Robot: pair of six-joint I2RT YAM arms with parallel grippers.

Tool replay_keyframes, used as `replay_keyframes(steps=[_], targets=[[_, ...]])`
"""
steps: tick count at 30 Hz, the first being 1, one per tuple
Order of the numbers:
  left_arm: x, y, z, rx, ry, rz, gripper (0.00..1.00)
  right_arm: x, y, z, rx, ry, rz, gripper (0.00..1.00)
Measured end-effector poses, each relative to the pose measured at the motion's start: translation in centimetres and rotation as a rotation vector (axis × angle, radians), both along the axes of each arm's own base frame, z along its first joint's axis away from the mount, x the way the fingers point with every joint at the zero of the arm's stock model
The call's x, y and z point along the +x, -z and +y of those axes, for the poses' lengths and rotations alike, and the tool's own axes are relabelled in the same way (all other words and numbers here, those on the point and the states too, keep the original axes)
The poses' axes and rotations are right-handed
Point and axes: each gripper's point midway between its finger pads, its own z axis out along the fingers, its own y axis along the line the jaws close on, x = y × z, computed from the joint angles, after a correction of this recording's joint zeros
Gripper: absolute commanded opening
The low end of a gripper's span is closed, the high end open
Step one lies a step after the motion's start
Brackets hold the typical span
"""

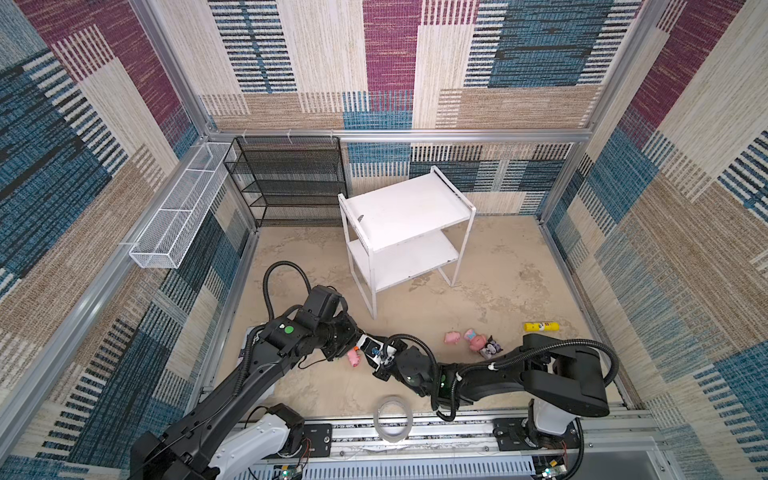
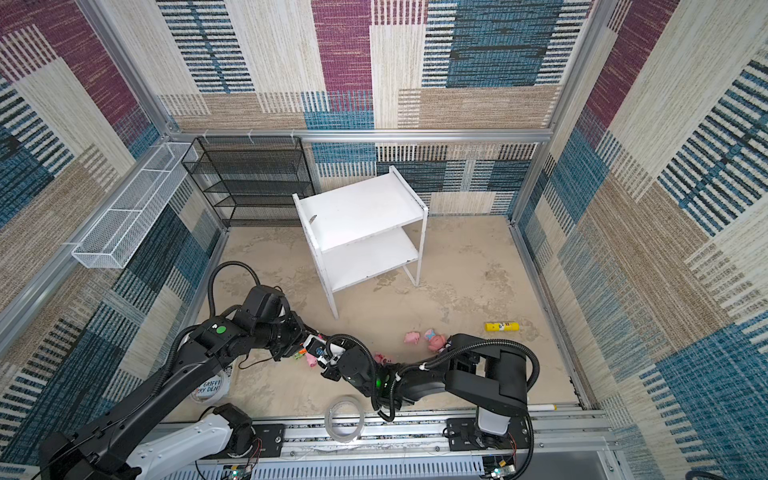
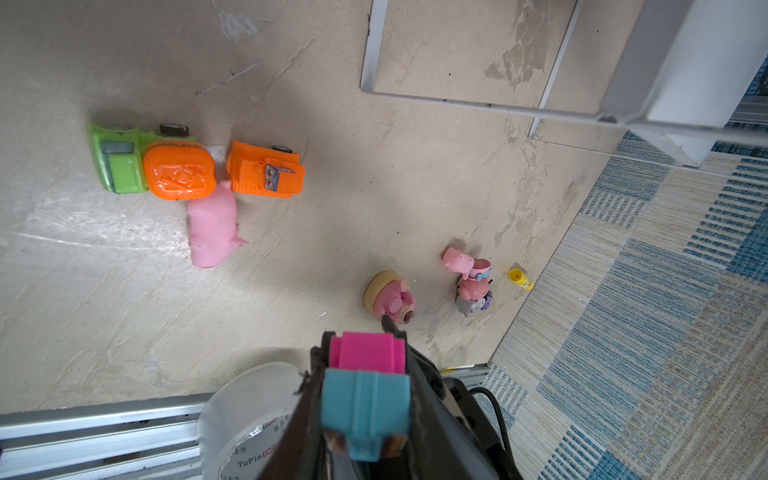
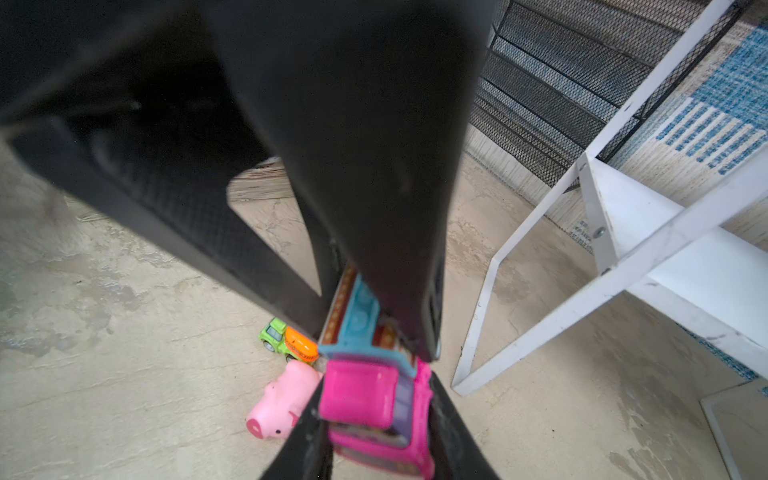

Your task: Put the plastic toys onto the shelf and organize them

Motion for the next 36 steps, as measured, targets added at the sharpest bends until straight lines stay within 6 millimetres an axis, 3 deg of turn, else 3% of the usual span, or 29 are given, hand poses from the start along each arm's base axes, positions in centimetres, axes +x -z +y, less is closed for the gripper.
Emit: replay_keyframes(steps=[9,17,22,25,29,36], targets=[[0.2,0.1,-0.1,0.006,0.001,-0.001,0.17,0.2,0.1,0.0,-0.024,0.013,-0.010,0.30],[0.4,-0.2,0.1,0.025,0.015,-0.004,0.55,0.3,0.1,0.0,-0.034,0.014,-0.018,0.29],[1.6,-2.3,0.4,0.058,0.029,-0.080,0.78,0.0,0.5,-0.5,-0.037,0.008,-0.002,0.29],[2.1,-3.5,1.0,0.089,0.041,-0.138,0.84,-0.3,-0.1,-0.8,-0.007,-0.001,0.017,0.29],[2.4,-5.7,1.3,0.123,0.100,-0.248,0.92,-0.2,-0.8,-2.2,0.040,0.000,0.058,0.29],[2.8,-9.1,0.6,0.160,0.268,-0.433,0.96,1.6,-3.0,-7.4,0.169,0.067,0.161,0.30]])
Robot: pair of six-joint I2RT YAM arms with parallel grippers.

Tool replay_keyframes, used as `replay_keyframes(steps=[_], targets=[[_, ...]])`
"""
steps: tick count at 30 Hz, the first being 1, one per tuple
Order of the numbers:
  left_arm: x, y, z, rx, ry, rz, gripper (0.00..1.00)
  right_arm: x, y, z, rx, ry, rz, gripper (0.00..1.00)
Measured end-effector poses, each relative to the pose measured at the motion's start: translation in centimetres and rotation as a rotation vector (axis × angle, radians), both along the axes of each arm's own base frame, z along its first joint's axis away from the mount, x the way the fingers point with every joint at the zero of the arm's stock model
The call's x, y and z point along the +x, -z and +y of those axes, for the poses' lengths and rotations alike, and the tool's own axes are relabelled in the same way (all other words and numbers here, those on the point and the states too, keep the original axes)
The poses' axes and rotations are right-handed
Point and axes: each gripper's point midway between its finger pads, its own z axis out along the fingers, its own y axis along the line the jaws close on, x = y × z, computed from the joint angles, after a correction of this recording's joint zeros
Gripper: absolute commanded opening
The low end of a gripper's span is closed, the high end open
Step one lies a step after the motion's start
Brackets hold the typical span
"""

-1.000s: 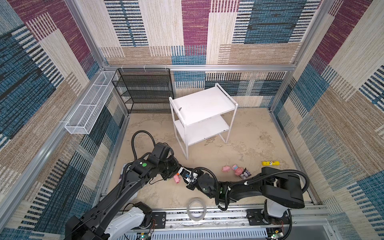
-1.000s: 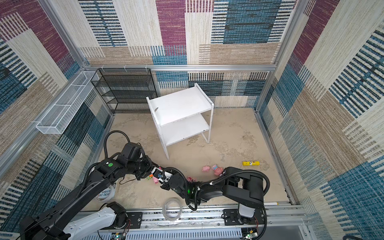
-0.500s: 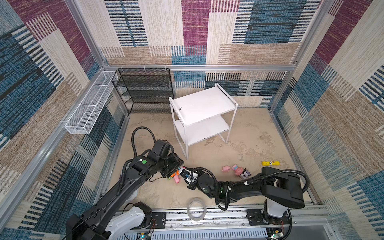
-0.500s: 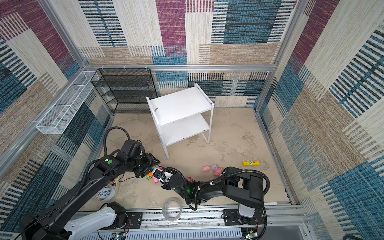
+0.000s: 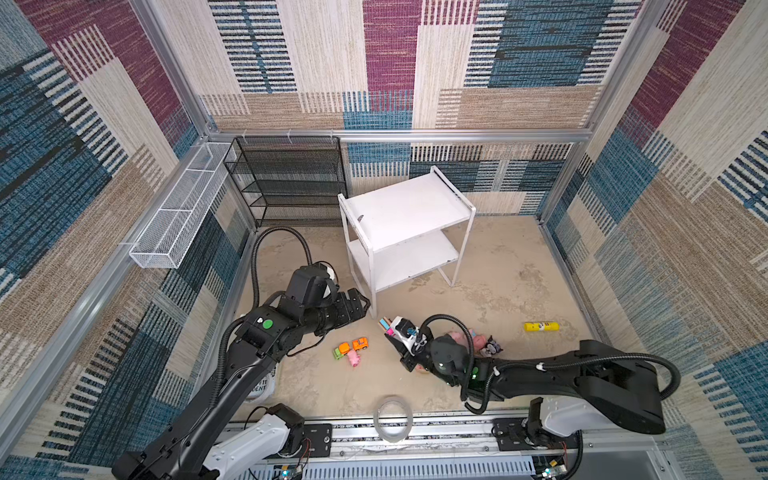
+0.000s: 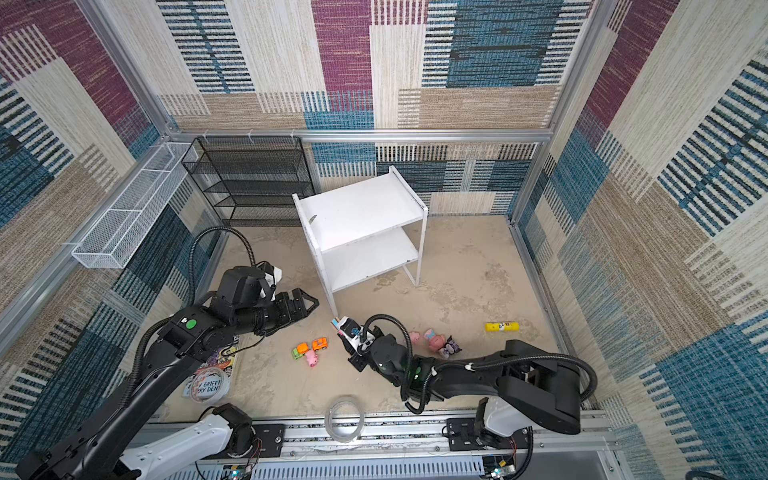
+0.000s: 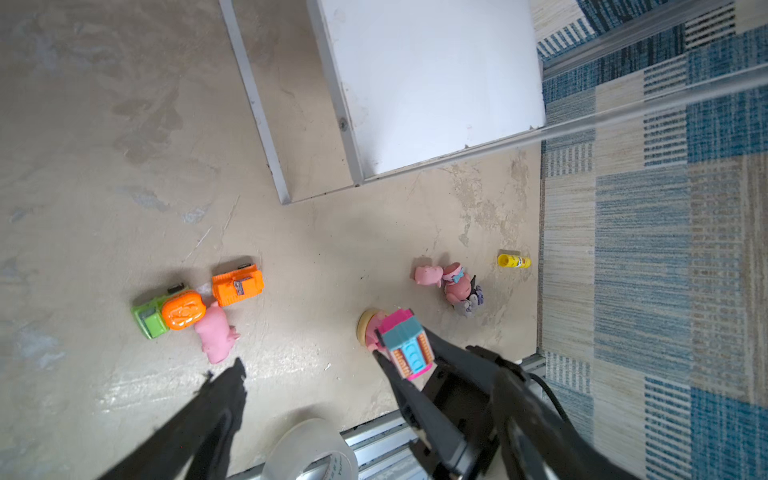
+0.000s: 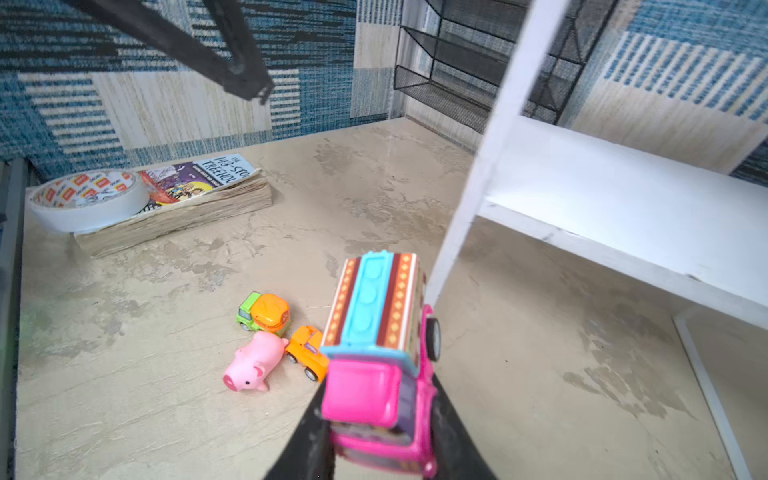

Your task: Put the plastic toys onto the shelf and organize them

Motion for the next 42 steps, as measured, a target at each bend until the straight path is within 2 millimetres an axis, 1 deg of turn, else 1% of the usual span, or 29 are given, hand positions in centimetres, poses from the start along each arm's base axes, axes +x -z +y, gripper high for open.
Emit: replay_keyframes(steps=[3,5,7,11,12,14,16,21,24,27,31,33,35,38,40,42], targets=[[-0.4,-0.6,-0.9,0.001,0.095,-0.050,0.96,1.1,-1.4,-2.1,0.062,0.027,0.036,0.30],[-0.7,-0.9,-1.9,-0.007,0.167,-0.085,0.97,2.8,-2.4,-4.0,0.106,0.084,0.059,0.30],[-1.5,-1.0,-3.3,-0.004,0.252,-0.119,0.97,4.4,-3.3,-5.9,0.144,0.137,0.081,0.30],[-3.6,-1.3,-6.1,0.016,0.417,-0.197,0.98,6.8,-5.0,-7.5,0.163,0.175,0.121,0.30],[-4.0,-1.2,-6.7,0.027,0.452,-0.213,0.98,7.7,-5.6,-8.0,0.166,0.197,0.128,0.30],[-4.2,-0.9,-7.2,0.052,0.490,-0.240,0.98,9.4,-6.3,-8.7,0.167,0.223,0.149,0.30],[-4.2,-0.8,-7.6,0.066,0.508,-0.261,0.98,10.9,-6.3,-9.1,0.159,0.243,0.178,0.30],[-4.4,-1.4,-7.8,0.072,0.543,-0.344,0.99,14.6,-5.2,-9.8,0.121,0.290,0.244,0.30],[-4.4,-2.3,-7.5,0.071,0.548,-0.402,1.00,16.1,-4.3,-9.7,0.112,0.310,0.269,0.30],[-4.3,-2.7,-7.2,0.083,0.546,-0.438,1.00,16.9,-3.6,-9.6,0.113,0.324,0.291,0.30],[-4.2,-3.1,-7.3,0.083,0.551,-0.461,0.99,17.2,-3.1,-9.5,0.124,0.333,0.309,0.30],[-4.2,-2.9,-7.3,0.089,0.556,-0.463,1.00,16.9,-3.0,-9.7,0.133,0.333,0.305,0.29],[-4.1,-2.6,-7.4,0.096,0.562,-0.461,0.99,15.9,-3.0,-10.3,0.143,0.329,0.300,0.29],[-3.9,-1.8,-8.0,0.101,0.582,-0.441,0.99,13.9,-3.8,-10.7,0.159,0.280,0.281,0.30],[-4.1,-1.7,-8.5,0.085,0.609,-0.438,0.99,12.8,-4.7,-10.4,0.158,0.220,0.265,0.29],[-4.3,-2.1,-9.0,0.067,0.639,-0.458,1.00,11.2,-5.3,-9.9,0.152,0.141,0.267,0.29]])
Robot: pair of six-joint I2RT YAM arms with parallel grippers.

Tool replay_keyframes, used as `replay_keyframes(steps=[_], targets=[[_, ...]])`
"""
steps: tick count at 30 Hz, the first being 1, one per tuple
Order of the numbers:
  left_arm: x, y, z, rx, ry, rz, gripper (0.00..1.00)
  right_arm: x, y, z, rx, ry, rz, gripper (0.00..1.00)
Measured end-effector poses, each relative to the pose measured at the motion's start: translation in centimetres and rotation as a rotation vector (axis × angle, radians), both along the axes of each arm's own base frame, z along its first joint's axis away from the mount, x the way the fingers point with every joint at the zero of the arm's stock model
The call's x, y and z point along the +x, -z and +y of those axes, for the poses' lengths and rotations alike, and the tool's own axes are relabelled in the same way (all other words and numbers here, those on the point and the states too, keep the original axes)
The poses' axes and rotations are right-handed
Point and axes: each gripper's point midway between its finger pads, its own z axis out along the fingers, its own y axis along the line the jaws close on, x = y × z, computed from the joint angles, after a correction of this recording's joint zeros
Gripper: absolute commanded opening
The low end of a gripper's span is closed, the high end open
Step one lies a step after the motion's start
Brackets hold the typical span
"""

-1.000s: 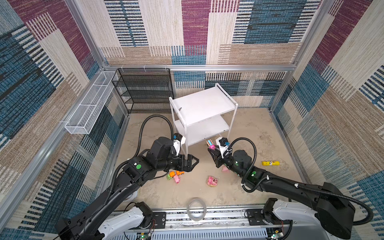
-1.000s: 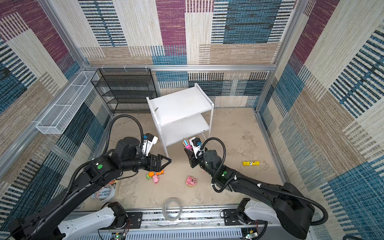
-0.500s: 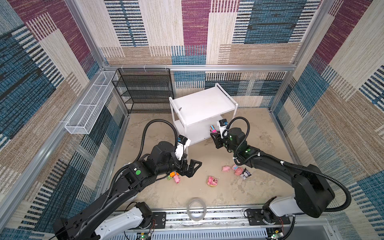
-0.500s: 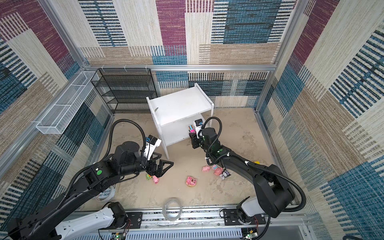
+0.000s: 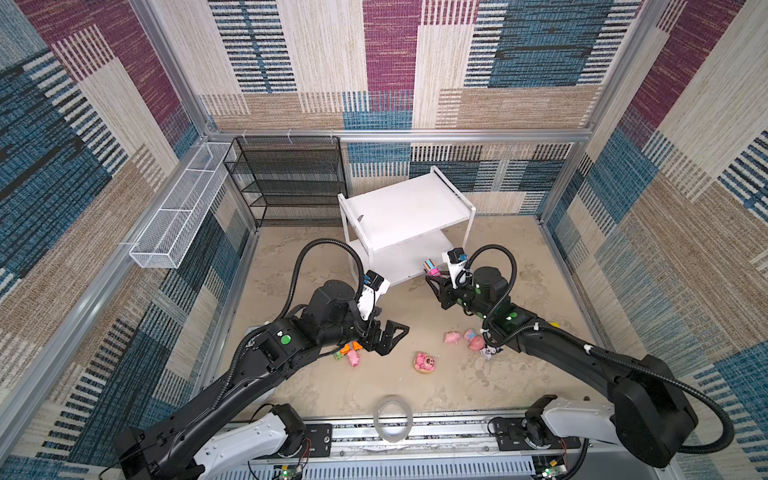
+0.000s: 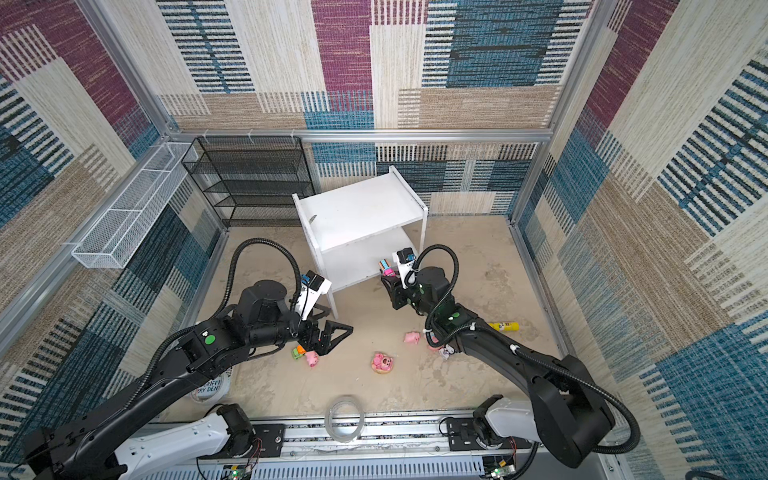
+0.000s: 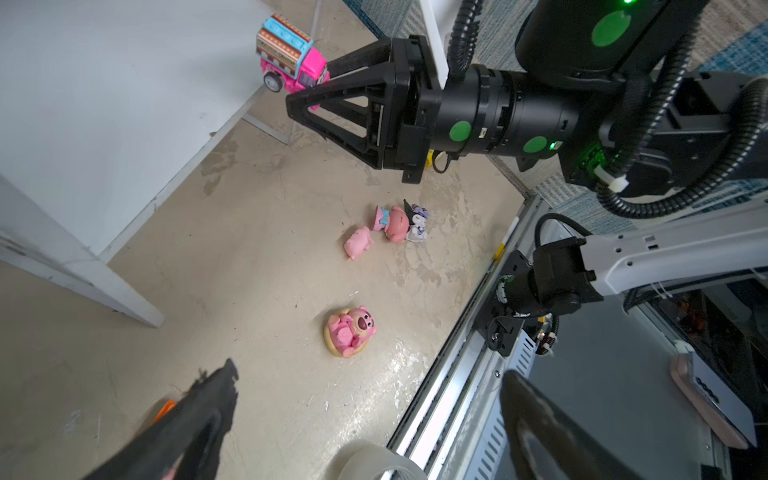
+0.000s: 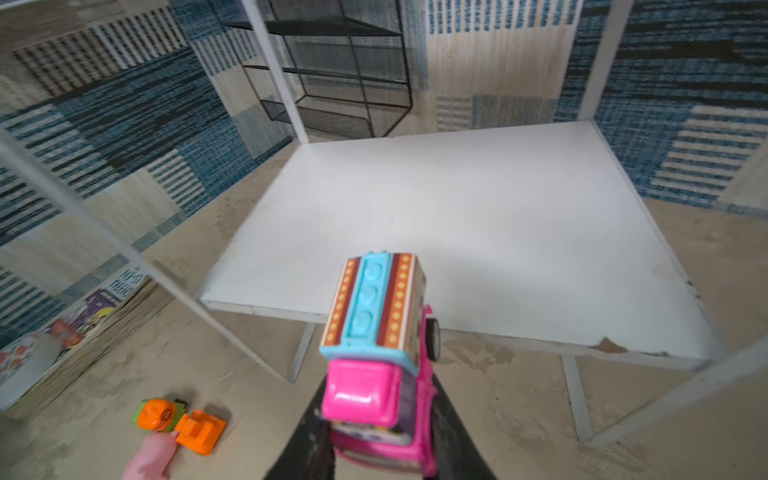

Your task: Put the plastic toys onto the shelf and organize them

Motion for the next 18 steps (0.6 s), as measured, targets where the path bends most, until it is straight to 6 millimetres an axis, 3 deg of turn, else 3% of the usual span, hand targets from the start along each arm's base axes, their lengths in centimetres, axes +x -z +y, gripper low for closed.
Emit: replay_keyframes(steps=[6,10,18], targets=[[-0.9,-1.2,-0.9,-0.017,0.115,-0.073,0.99,-6.6,0.2,0.6,0.042,-0.233,0.062,0.30],[-2.1,-2.4,-1.5,-0.026,0.230,-0.131,0.95,-11.0,-1.2,1.1,0.107,-0.408,0.072,0.30],[-5.1,-3.3,-0.7,-0.009,0.417,-0.283,0.94,-16.3,-2.2,3.2,0.129,-0.657,0.147,0.30]])
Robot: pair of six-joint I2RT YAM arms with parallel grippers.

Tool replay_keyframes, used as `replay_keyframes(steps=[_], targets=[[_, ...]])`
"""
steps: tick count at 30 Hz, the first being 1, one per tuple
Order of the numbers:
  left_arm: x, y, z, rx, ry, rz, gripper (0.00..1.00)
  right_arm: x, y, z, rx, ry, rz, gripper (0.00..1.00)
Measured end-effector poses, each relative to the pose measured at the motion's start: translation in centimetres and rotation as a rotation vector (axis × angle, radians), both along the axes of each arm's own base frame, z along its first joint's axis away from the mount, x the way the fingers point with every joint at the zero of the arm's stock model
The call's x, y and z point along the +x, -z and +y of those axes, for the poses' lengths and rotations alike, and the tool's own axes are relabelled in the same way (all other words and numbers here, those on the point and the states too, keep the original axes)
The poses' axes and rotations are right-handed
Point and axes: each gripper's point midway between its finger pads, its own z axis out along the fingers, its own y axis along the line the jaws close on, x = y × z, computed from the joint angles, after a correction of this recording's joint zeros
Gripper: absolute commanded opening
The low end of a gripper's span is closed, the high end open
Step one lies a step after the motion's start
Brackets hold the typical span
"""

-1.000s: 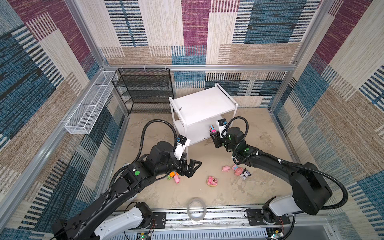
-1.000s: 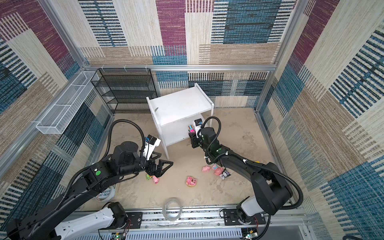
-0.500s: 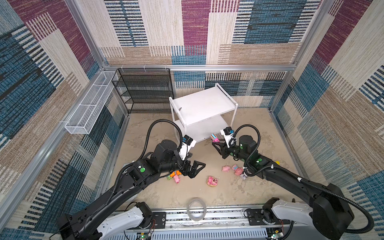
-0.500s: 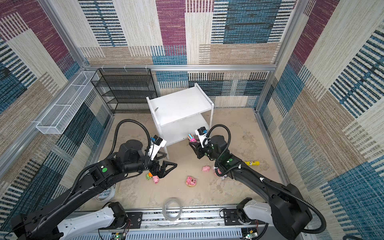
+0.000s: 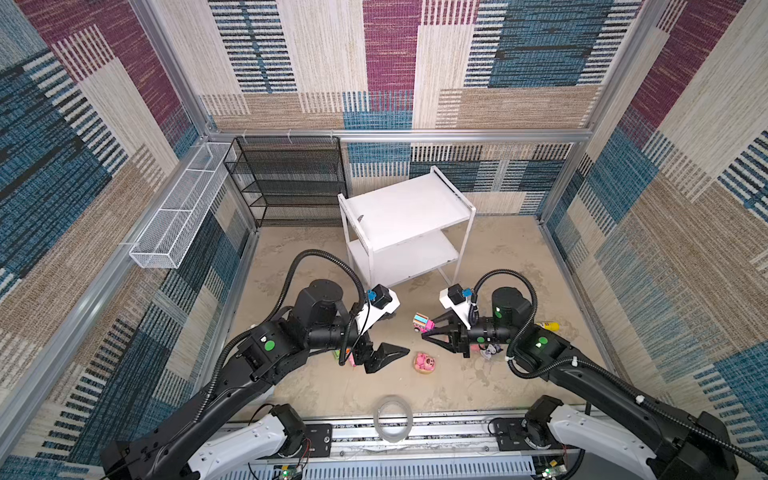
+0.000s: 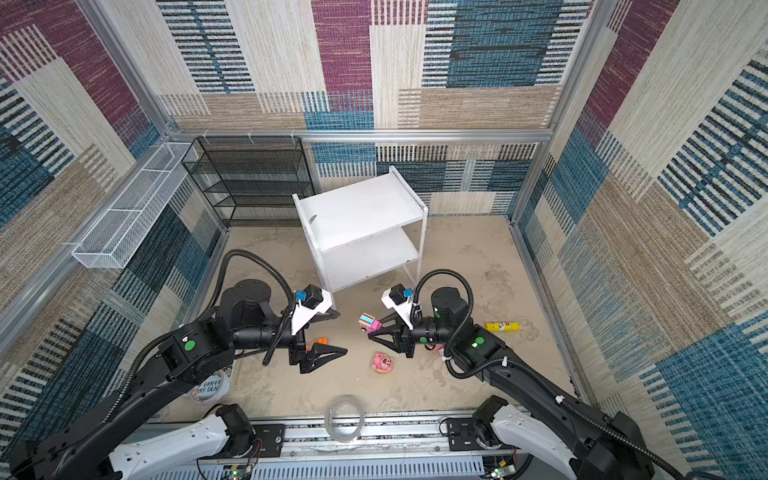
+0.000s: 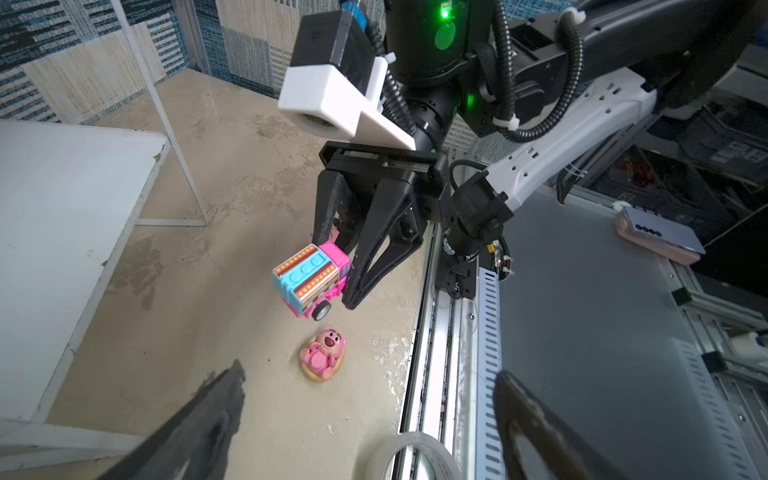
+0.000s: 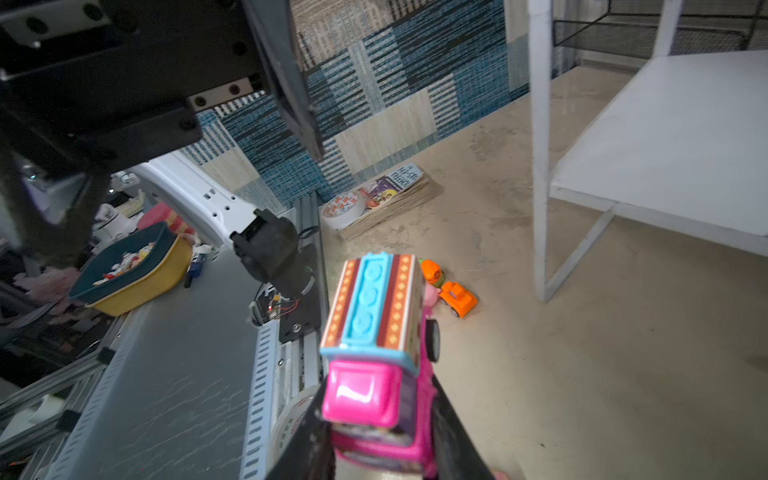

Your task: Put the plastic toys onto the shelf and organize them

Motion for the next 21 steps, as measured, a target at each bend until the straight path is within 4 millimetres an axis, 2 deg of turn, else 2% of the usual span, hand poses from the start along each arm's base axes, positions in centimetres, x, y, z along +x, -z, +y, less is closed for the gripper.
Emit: replay_keyframes(steps=[3,10,13,21], targets=[[-1.2,0.7,0.1,0.019,0.075,-0.016,0.93,-1.6,-0.3,0.5,-0.004,-0.074,0.013,0.30],[-2.9,0.5,-0.4,-0.002,0.207,-0.036,0.85,-4.3,0.1,1.5,-0.017,-0.212,0.048,0.30],[-3.5,0.2,-0.7,-0.014,0.247,-0.030,0.80,-5.0,-0.2,1.7,-0.011,-0.249,0.043,0.30],[-3.8,0.6,-1.2,-0.013,0.292,-0.012,0.78,-5.8,-1.2,2.4,0.003,-0.300,0.023,0.30]])
